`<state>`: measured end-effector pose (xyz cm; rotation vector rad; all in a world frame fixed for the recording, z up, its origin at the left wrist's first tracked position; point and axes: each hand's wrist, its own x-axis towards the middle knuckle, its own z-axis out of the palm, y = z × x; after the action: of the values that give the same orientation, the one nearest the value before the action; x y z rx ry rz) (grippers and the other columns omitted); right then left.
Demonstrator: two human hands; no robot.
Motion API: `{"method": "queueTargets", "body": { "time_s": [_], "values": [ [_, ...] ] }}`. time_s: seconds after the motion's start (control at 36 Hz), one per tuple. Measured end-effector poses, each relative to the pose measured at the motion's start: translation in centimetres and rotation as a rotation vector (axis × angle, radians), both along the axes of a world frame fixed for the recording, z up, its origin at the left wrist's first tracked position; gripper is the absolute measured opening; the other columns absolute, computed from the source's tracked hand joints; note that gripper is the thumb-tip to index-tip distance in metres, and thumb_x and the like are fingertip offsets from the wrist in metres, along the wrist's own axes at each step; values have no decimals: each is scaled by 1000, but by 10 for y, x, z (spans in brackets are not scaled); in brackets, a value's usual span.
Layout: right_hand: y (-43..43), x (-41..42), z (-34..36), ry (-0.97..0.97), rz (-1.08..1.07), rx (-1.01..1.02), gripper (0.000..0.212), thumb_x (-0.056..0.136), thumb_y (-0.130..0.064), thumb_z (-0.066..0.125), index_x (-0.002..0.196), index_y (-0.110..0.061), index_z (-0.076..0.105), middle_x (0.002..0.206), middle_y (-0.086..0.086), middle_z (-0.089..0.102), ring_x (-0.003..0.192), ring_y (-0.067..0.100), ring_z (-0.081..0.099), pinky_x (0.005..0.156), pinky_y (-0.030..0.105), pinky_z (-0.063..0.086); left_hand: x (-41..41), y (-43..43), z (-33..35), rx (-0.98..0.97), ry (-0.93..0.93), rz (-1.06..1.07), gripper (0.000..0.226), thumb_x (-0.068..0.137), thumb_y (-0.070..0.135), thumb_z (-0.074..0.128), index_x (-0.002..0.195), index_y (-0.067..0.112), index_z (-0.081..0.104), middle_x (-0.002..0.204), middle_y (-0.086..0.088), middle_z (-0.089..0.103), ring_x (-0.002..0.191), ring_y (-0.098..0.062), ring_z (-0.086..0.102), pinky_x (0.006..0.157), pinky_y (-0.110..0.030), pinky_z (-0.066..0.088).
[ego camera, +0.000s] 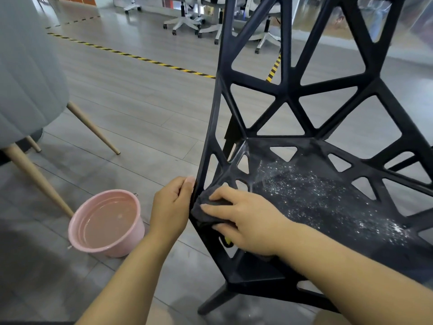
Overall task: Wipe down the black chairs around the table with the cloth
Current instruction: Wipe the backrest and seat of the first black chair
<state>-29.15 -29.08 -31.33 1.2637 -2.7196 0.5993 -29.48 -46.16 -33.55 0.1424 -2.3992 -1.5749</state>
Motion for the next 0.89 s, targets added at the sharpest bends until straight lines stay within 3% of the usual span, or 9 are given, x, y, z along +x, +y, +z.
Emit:
{"method": "queueTargets", "body": {
  "time_s": [0.17,0.28,0.44,0.53,0.78,0.89],
  "values": [
    [18,-25,-18,-104,-276,38,46,86,-41,45,121,-20,66,118,3,56,93,28,63,73,40,54,2,8,0,-80,-14,36,42,95,34,49,65,5,44,56,0,38,52,-7,32,49,-17,30],
    [10,-40,-27,-65,-423,-59,39,89,-33,52,123,-18,64,118,2,54,98,30,60,76,44,53,4,15,1,-112,31,96,43,96,30,48,60,10,36,53,2,33,52,-9,31,48,-17,30],
    [9,-58,-31,-150,-613,-190,34,95,-27,51,128,-23,58,121,-1,50,104,23,54,88,37,45,2,16,0,-86,55,117,42,95,29,50,61,7,41,55,1,37,52,-8,33,48,-15,31],
    [19,-70,-31,-220,-786,-318,32,96,-28,49,126,-23,59,119,1,48,108,19,51,87,29,39,3,17,-3,-46,51,124,36,92,29,56,63,9,49,54,3,41,52,-6,38,49,-15,33],
    [9,-98,-32,-267,-728,-125,31,97,-33,45,125,-26,57,127,-1,48,114,24,51,90,34,41,-12,24,-10,-92,120,209,39,92,25,57,61,5,47,52,4,38,53,-10,36,49,-19,29],
    [15,-94,-21,-291,-685,-48,24,93,-31,50,111,-21,62,110,1,47,104,24,51,79,31,39,-27,29,-9,-98,142,218,38,92,27,57,62,5,49,52,5,40,51,-11,34,50,-19,30]
  ]
}}
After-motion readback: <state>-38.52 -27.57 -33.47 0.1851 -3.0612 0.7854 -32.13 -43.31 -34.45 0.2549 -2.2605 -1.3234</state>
